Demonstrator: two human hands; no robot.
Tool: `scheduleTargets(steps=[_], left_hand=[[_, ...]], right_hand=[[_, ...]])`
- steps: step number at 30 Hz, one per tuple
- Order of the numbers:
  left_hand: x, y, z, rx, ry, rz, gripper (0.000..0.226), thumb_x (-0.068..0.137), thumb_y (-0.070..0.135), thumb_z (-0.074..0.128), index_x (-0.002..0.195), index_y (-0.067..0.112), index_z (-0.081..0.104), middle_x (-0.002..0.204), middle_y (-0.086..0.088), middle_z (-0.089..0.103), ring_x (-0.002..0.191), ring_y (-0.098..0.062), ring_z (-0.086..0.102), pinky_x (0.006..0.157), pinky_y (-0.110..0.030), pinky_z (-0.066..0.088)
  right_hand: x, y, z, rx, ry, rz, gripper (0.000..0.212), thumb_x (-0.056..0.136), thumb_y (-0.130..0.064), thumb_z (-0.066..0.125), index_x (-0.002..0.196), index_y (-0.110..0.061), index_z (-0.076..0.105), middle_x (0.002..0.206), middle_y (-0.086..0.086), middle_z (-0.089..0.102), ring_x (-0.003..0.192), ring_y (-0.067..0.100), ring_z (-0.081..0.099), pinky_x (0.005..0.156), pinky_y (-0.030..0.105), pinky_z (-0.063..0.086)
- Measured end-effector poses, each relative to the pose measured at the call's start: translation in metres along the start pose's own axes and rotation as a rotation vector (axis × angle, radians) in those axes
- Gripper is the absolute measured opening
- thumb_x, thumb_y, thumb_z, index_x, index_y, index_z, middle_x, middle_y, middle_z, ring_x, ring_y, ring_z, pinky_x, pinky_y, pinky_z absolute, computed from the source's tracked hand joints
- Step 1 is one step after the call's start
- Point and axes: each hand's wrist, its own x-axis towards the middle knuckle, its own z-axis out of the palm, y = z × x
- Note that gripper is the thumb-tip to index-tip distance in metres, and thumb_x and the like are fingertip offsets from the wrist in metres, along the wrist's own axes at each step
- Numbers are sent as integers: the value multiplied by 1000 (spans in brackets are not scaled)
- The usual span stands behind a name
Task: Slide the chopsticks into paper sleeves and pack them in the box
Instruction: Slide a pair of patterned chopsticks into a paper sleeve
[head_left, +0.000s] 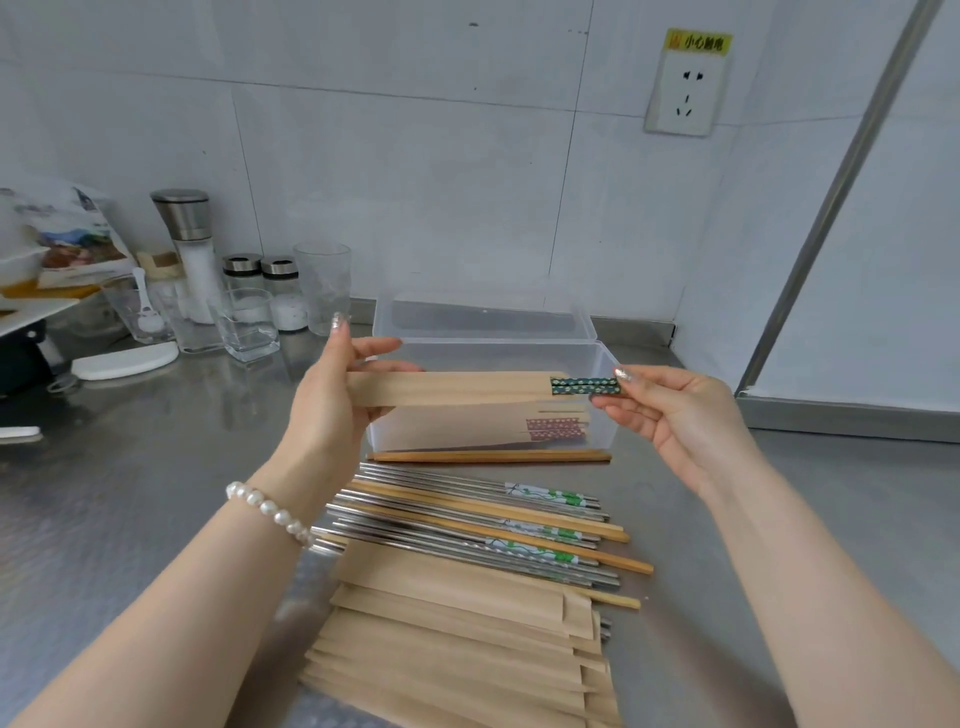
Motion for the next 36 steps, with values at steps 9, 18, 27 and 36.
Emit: scheduleTargets(steps=[9,18,27,36], left_hand=[[8,1,-5,-17,31,18,50,98,44,22,84,13,59,57,-1,67,50,-15,60,68,-32,42],[6,-2,-1,4,-23,14,54,98,43,21,82,8,59,53,-4,65,47,-16,58,69,-32,44],[5,-6,1,45,-59,11,55,98,42,21,78,8,59,54,-5,65,51,-20,58,73,-36,45],[-11,-16,9,264,-291,44,28,91,30,52,79,7,62,60,-4,66,58,-20,59,75,-36,48]], right_hand=[[42,-34,10,-65,114,9,12,85,9,56,96,12,56,58,14,68,52,21,69,50,20,55],[64,-19,58,-301,108,196,18,88,10,51,73,1,51,74,20,56,58,28,65,75,35,58],[65,-5,68,-1115,196,-76,45,96,-26,45,55,-7,39,55,6,41,64,27,46,44,26,24],[33,-23,38,-1048,82,-355,26,89,-13,53,77,4,67,80,20,69,79,34,63,65,28,42]])
